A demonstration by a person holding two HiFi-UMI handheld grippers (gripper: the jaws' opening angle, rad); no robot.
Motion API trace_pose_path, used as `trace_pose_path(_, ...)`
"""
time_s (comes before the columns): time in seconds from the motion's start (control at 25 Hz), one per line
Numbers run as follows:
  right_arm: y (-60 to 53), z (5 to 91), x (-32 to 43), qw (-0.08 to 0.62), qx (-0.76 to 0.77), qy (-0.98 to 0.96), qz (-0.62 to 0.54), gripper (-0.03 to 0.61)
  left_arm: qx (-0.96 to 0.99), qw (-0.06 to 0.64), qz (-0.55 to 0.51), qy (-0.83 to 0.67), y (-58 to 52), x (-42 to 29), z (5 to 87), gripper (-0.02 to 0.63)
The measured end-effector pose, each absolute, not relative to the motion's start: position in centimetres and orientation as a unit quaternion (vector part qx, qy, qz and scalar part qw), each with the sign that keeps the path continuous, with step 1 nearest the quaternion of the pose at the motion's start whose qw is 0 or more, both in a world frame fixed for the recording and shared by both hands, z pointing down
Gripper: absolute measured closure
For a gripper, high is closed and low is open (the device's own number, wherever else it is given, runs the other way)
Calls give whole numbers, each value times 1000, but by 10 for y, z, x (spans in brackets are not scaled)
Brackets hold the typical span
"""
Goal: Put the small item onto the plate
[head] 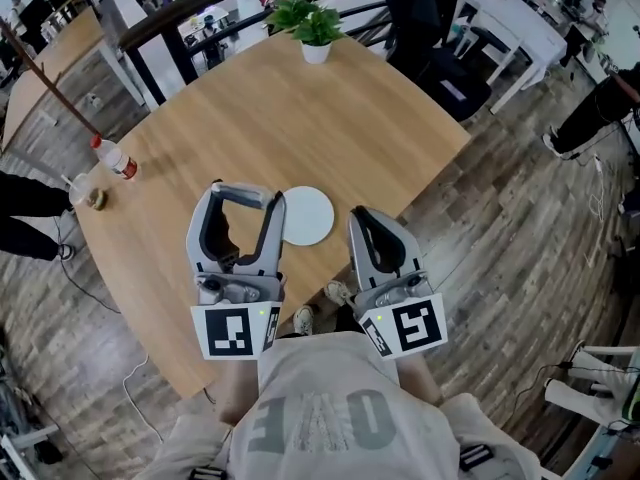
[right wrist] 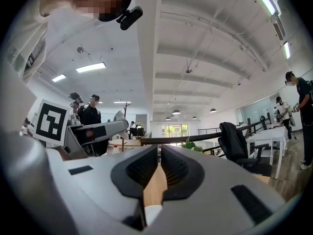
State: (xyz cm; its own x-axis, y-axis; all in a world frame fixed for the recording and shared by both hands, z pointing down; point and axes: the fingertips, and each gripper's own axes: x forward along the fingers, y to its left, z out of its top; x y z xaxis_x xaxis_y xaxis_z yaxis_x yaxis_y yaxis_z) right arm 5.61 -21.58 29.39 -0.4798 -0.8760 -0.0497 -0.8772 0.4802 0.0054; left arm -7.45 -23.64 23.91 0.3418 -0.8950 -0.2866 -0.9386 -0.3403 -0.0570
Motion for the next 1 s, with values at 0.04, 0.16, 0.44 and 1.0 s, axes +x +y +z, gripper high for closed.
trace_pose_path(0.04,-223,294,60,22,-504,863,12,560,-808,109,102,570,-242,-71,238,305)
trace_pose_path(0.16,-246,293,70,23,-485,874,4,560,-796,112,99,586,-257,-61,233,305)
trace_pose_path(0.44,-281,291,83,38,-462,886,-7,560,-778,143,89,605,-275,-50,217,305)
trace_pose_path(1.0,-296,287,84,36,-469,883,2,560,-812,70,-133,564,-334,-37,305,305)
